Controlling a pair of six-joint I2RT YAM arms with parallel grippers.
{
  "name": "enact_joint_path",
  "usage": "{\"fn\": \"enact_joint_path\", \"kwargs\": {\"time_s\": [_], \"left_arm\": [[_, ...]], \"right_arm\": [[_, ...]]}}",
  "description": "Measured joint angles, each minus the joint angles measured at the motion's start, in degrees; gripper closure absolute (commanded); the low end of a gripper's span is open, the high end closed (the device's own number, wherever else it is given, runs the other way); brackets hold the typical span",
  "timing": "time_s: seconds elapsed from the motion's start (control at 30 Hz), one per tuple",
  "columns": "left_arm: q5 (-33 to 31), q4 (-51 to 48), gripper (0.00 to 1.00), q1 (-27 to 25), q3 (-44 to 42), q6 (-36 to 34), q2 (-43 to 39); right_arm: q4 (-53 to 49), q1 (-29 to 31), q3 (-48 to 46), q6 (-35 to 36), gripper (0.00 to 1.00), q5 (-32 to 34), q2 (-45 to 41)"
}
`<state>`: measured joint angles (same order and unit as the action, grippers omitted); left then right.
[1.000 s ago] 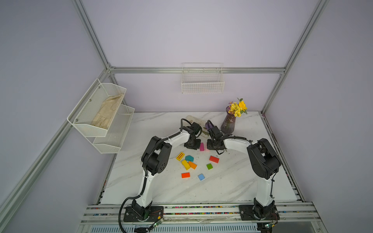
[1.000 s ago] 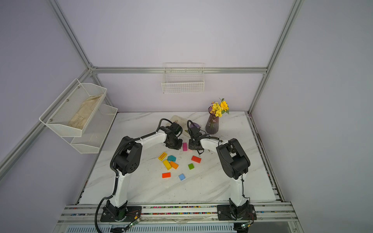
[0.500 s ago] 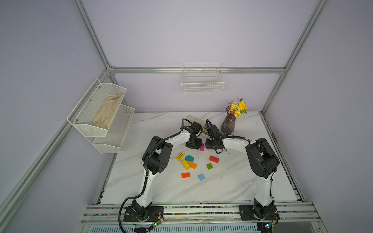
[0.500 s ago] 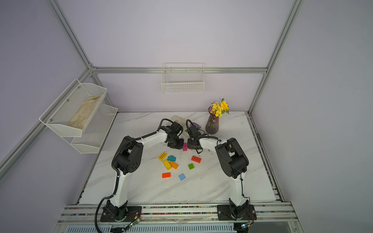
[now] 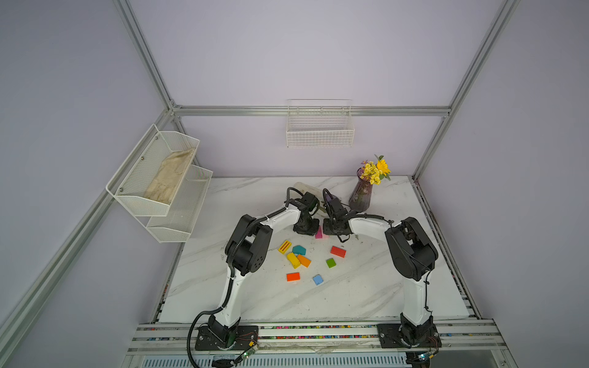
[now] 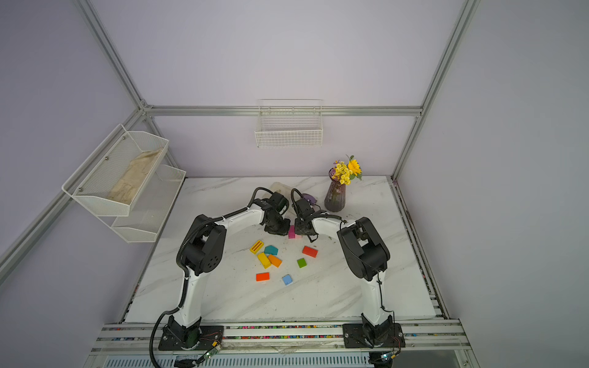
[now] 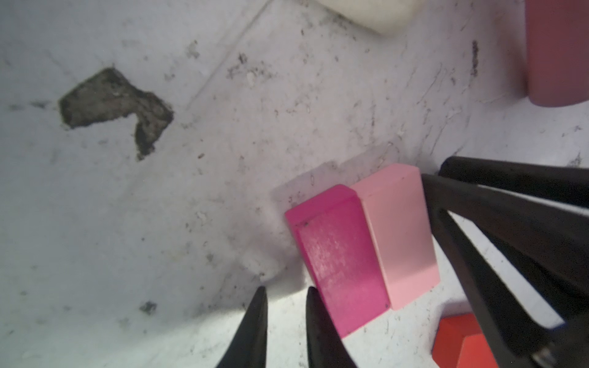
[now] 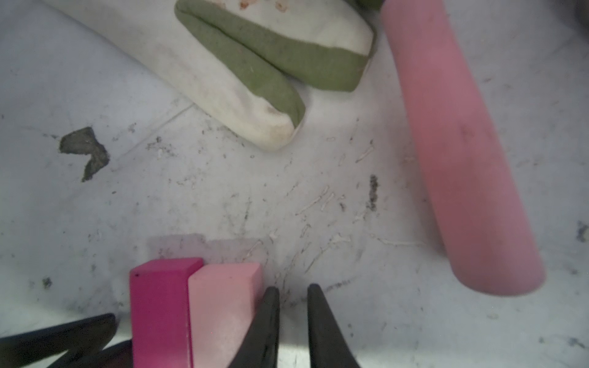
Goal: Build the wood block tower
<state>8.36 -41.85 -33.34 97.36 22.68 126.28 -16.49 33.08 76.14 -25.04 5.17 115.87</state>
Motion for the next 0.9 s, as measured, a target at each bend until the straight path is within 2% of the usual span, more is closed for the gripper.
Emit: {"fn": "enact_joint_path", "kwargs": {"time_s": [0.27,0.6,0.9], "left_arm": [[0.83,-1.77,0.75,0.22,1.9,-0.94,1.07],[1.88,-3.65,0.64,0.22,4.07,-1.33,2.16],[1.51,-5.42,0.63,0.2,5.86,-1.29,3.06]], "right_arm": [[1.01,0.07,-0.52,-0.57,0.79,0.83,0.0],[2.1,-0.07,-1.4,-1.44,0.79,3.21,-0.22],[2.62,-0.07,-2.08,-1.68,0.79,3.82,-0.59]]}}
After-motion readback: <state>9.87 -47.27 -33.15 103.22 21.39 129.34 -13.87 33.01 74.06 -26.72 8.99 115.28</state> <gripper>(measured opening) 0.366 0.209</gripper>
